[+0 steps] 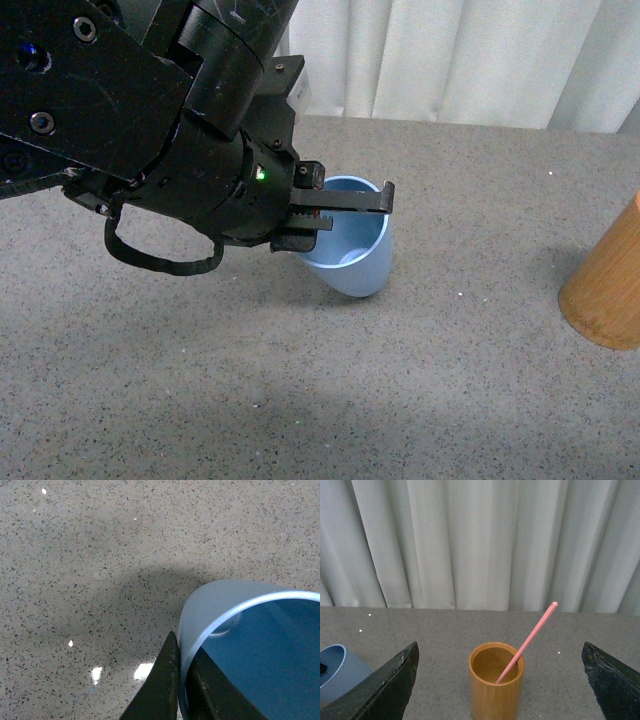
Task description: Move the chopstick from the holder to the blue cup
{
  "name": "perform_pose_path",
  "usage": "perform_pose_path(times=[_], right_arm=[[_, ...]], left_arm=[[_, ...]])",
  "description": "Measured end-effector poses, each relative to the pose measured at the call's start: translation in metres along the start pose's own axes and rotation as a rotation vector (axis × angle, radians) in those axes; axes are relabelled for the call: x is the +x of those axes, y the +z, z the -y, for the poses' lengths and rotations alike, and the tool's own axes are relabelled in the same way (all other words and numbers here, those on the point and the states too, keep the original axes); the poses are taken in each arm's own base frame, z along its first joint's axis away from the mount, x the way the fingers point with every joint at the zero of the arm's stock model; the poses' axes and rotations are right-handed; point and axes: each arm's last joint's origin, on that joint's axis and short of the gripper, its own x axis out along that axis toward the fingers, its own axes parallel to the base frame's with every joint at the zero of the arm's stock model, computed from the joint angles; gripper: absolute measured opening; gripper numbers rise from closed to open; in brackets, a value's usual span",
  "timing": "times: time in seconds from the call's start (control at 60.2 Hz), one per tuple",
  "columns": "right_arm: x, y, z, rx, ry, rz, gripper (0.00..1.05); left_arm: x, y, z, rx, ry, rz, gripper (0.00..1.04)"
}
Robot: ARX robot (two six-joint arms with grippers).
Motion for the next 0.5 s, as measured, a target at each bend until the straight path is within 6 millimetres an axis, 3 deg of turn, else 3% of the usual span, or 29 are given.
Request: perform_pose_path(times=[0.1,0.183,0.498], right_arm=[[0.0,0.0,0.0,0.0,0.0,0.0,0.95],[0.0,0.0,0.0,0.0,0.0,0.0,0.95],[0.0,0.0,0.0,0.0,0.0,0.0,0.95]], left_arm=[[0.0004,0.0,0.0009,0.005,-0.001,-0.003,0.04],[0.0011,-0.0005,0.0015,0.007,-0.002,-0.005,0.2],[0.0009,0.0032,0.0031,0.01,-0.005,0.004,0.67]])
